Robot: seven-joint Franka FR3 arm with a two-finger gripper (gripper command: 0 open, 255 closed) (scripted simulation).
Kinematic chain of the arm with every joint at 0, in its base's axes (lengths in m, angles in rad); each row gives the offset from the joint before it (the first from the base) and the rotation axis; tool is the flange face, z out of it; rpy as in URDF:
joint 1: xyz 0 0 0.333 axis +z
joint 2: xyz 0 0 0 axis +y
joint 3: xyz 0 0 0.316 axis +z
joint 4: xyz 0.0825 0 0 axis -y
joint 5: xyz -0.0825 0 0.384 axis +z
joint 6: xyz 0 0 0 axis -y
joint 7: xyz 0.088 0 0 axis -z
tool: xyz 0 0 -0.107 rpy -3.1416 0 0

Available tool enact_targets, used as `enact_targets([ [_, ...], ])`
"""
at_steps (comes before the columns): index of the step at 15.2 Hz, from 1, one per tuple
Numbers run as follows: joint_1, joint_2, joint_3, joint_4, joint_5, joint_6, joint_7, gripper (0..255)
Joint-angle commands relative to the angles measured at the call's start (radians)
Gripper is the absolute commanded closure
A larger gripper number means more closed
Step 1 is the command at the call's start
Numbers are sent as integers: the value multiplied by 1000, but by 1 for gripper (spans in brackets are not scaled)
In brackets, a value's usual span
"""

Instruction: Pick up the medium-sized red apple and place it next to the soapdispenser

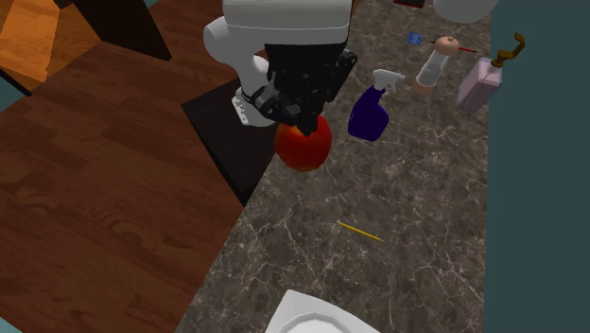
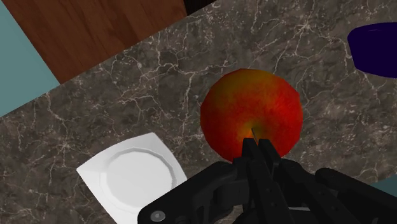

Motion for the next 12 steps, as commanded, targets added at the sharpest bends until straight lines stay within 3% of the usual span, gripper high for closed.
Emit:
enact_targets([
  [1,1,8,0,35,2,-28,0,255],
  [12,2,69,-7,248,17,-182,-4,255],
])
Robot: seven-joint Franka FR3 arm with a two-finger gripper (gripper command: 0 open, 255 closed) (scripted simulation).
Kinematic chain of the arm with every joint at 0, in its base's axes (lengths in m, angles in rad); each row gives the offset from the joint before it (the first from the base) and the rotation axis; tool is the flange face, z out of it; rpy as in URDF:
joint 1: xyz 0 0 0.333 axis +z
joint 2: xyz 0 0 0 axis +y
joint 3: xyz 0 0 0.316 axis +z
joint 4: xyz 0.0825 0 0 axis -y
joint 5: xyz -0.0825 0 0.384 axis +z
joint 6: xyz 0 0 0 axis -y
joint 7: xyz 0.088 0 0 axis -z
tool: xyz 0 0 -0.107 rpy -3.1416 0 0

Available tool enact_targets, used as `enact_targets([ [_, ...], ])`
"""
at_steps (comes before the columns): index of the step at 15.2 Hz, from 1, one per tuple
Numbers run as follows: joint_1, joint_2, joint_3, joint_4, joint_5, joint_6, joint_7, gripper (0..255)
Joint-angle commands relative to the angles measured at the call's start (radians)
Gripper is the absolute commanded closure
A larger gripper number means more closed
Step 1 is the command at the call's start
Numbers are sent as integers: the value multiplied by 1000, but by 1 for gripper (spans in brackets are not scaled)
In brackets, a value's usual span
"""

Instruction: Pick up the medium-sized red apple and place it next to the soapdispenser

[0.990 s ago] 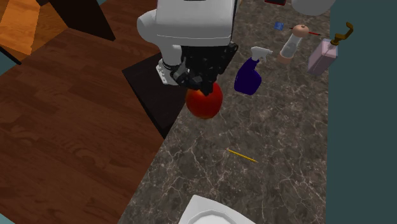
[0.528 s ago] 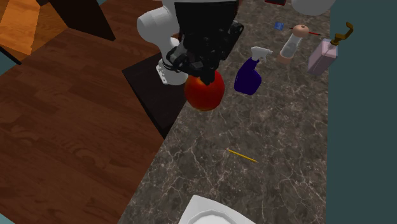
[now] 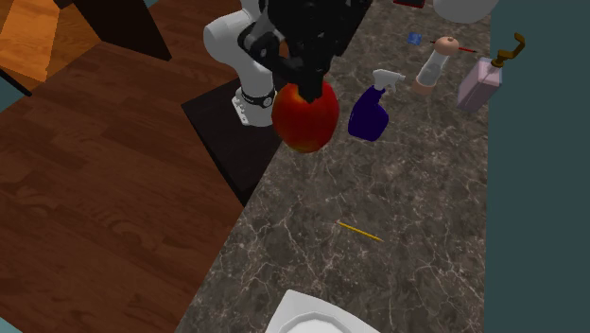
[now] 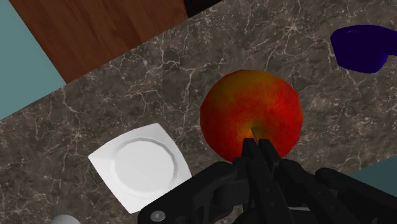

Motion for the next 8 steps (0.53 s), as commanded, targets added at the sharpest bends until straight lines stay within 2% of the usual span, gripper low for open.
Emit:
enact_targets([
  [1,10,-13,16,-3,-1,-8,26,255],
  [8,75,-93,134,-93,8,9,211,255],
])
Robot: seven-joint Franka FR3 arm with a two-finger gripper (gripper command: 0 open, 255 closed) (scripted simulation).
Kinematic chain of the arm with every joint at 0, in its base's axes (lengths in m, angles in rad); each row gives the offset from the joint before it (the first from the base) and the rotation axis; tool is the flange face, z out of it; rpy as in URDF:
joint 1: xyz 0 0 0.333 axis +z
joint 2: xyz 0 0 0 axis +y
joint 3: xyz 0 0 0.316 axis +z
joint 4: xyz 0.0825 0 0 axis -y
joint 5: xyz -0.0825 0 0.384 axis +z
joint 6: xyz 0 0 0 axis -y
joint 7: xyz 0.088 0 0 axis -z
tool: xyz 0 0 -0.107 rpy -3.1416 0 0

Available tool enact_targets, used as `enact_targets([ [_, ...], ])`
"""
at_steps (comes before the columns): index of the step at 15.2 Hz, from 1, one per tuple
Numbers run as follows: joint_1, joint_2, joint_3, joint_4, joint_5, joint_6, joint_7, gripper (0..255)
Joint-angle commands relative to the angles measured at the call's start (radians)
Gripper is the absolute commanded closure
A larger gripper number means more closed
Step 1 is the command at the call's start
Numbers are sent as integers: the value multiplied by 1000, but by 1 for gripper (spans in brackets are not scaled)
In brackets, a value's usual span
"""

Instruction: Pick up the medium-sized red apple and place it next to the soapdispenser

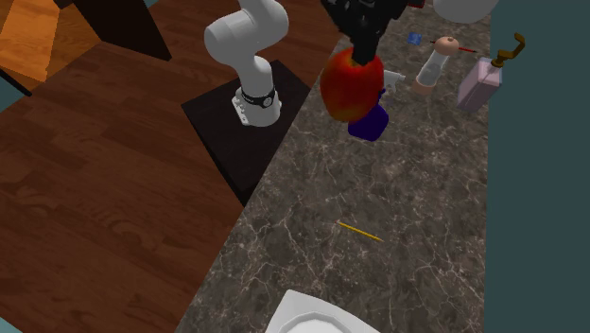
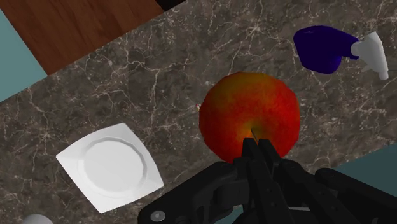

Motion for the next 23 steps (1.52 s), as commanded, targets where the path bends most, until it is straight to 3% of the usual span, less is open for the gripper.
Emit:
enact_targets([
  [1,19,-12,36,-13,7,4,57,255],
  [12,115,-13,220,-20,50,25,337,255],
  [23,216,121,400,122,55,35,620,255],
])
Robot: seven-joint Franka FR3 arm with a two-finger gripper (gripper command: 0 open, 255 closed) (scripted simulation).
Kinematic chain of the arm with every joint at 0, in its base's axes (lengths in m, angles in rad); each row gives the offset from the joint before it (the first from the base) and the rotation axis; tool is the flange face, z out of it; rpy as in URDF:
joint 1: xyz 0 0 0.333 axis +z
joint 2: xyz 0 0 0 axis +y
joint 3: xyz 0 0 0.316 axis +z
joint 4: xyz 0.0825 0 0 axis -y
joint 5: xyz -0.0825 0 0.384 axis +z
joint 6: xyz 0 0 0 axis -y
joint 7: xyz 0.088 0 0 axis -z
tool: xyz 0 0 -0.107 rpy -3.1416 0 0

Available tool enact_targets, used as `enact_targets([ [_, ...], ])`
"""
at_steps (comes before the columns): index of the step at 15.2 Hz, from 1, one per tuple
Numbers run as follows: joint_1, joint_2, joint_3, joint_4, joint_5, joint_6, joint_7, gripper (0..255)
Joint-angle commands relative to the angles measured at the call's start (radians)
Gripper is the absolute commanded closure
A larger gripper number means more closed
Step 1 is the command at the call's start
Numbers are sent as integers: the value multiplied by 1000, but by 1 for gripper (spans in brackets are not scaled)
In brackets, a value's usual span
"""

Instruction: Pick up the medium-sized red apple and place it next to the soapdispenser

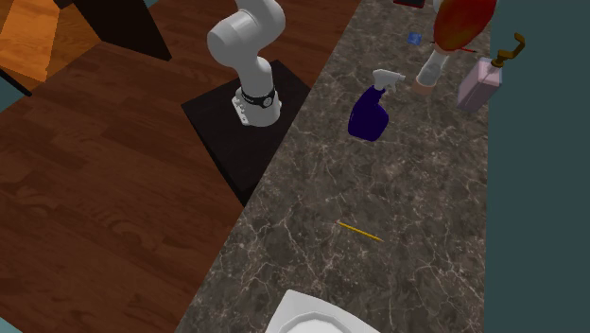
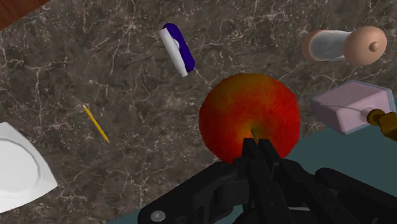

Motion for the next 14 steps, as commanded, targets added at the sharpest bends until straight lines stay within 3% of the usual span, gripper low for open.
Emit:
enact_targets([
  [1,19,39,31,48,-7,-6,53,255],
  [9,130,250,152,290,-84,-40,269,255],
  [14,252,451,206,553,-185,-115,400,255],
])
